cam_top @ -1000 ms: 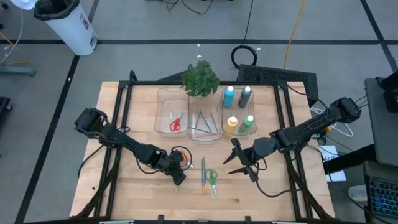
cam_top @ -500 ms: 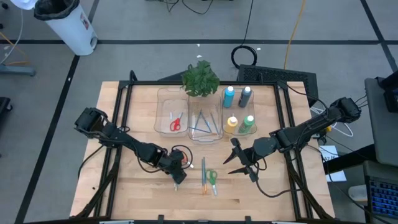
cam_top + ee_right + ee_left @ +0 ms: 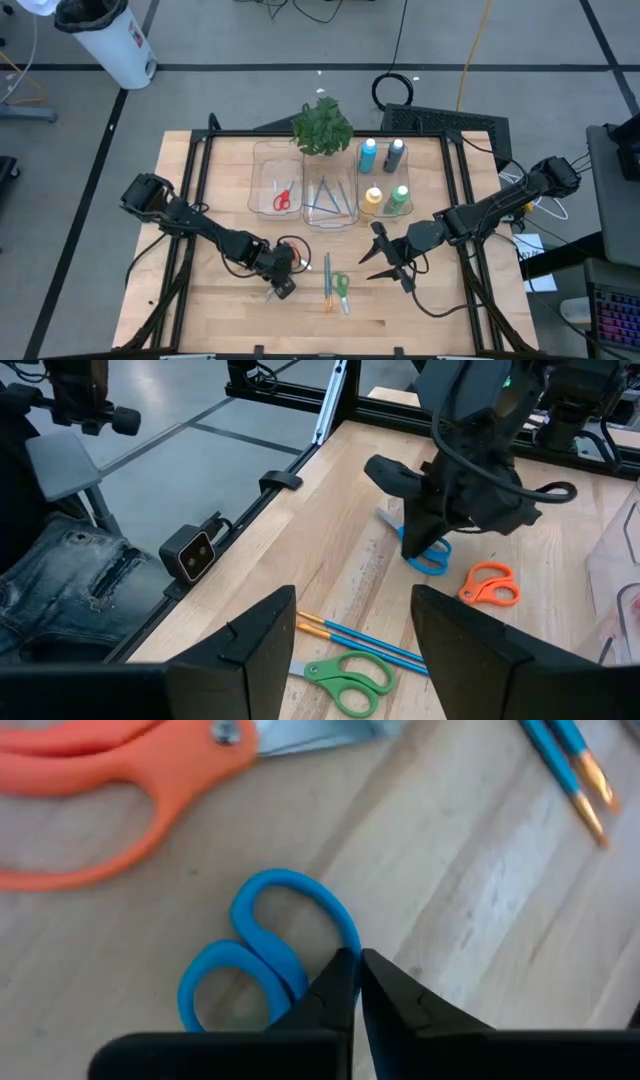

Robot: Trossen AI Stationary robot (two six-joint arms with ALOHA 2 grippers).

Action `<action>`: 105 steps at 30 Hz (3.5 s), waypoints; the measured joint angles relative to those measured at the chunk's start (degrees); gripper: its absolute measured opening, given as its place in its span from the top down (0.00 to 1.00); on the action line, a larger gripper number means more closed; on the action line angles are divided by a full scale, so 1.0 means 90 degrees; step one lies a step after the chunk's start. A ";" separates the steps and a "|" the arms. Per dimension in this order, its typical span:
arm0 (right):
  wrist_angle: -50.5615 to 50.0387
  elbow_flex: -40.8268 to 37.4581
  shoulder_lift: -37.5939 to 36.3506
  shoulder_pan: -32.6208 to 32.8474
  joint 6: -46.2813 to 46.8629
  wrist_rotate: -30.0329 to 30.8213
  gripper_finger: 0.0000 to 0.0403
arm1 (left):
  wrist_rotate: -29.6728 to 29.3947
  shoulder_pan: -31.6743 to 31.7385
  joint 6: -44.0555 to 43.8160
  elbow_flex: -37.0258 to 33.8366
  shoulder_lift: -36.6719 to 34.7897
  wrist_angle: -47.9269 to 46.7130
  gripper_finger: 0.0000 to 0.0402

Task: Pick & Place Paint Supplies
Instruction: Put the blue scissors into the left transparent bin

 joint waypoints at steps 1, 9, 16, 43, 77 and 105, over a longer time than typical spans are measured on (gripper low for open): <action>0.0000 0.0000 0.0000 0.0000 0.0000 0.0000 0.52 | 0.0062 0.0004 0.0196 -0.0004 0.0001 0.0053 0.97; 0.0000 0.0001 0.0000 0.0000 -0.0001 0.0000 0.52 | 0.0319 -0.0006 0.1160 -0.0028 -0.0251 0.0631 0.99; -0.0002 0.0002 0.0000 0.0000 -0.0002 0.0000 0.52 | -0.0470 -0.0011 0.1375 -0.0031 -0.1101 0.0614 1.00; 0.0019 0.0002 0.0000 0.0002 -0.0002 0.0000 0.52 | -0.3087 0.0963 0.3518 -0.0004 -0.3661 0.0518 1.00; 0.0012 0.0002 0.0000 0.0002 -0.0002 0.0000 0.52 | -0.3028 0.4218 0.4406 0.0001 -0.3746 -0.0641 1.00; -0.0015 0.0005 0.0000 0.0001 -0.0002 -0.0002 0.52 | -0.2705 0.4919 0.4367 0.0001 -0.2050 -0.0728 1.00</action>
